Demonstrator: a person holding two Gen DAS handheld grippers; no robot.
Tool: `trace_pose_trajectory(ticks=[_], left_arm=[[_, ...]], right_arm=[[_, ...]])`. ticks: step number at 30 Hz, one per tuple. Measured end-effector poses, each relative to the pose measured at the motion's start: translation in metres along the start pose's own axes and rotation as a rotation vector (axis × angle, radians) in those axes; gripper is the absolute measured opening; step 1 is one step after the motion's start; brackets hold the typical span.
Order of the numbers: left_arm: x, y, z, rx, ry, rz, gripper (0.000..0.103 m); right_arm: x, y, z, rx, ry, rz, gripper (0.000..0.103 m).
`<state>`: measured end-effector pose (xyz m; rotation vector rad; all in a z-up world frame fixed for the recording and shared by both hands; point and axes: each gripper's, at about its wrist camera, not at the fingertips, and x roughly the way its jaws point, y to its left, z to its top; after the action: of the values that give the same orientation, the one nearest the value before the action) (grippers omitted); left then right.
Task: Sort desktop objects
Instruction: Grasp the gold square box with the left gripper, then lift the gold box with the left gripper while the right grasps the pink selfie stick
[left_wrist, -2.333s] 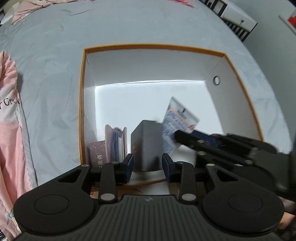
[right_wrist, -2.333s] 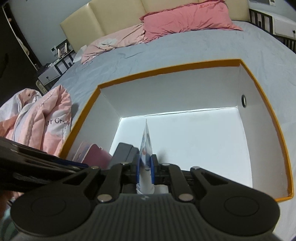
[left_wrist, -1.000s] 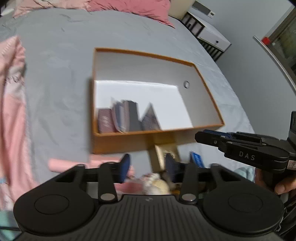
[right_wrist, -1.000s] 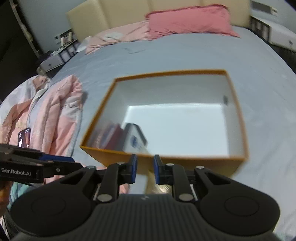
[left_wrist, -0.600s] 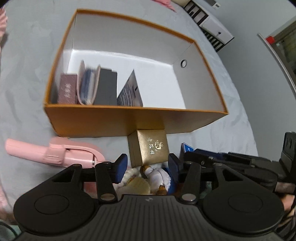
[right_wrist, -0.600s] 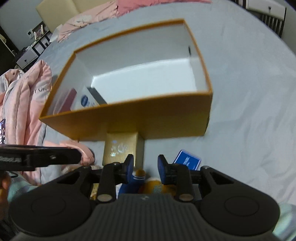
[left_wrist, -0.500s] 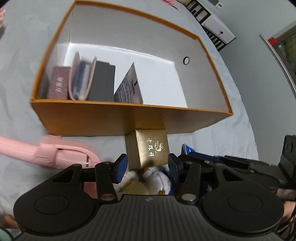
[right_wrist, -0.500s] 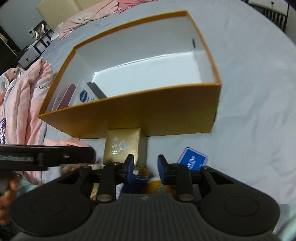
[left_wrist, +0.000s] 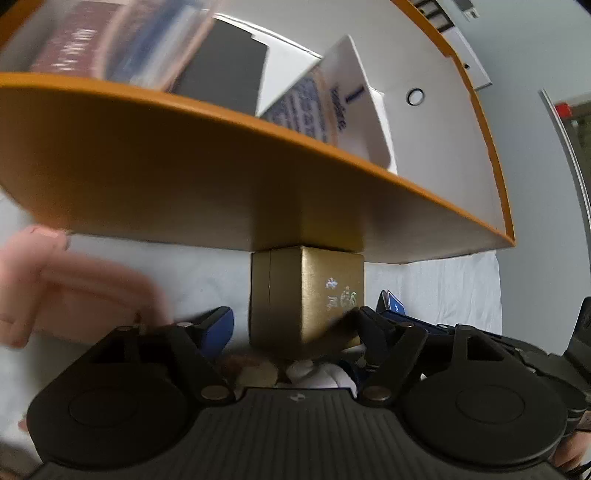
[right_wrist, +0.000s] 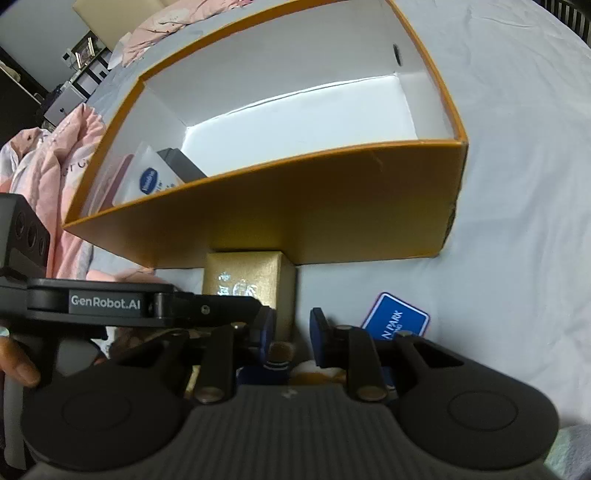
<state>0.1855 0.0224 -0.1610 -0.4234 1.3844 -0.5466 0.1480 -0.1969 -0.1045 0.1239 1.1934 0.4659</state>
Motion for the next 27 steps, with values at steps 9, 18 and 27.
trace_pose_trajectory(ticks=[9,18,27], left_arm=[[-0.002,-0.012,-0.002,0.031,-0.025,0.005,0.072],[-0.051,-0.040,-0.029,0.162,-0.112,0.146,0.059],[-0.128,-0.043,-0.048,0.149,-0.228,0.162,0.057]], right_arm=[[0.003,-0.004,0.002,0.014,0.006,-0.014,0.024],[-0.005,0.005,-0.002,-0.009,-0.007,-0.007,0.024],[-0.018,0.034,-0.002,-0.074,-0.043,0.065,0.024]])
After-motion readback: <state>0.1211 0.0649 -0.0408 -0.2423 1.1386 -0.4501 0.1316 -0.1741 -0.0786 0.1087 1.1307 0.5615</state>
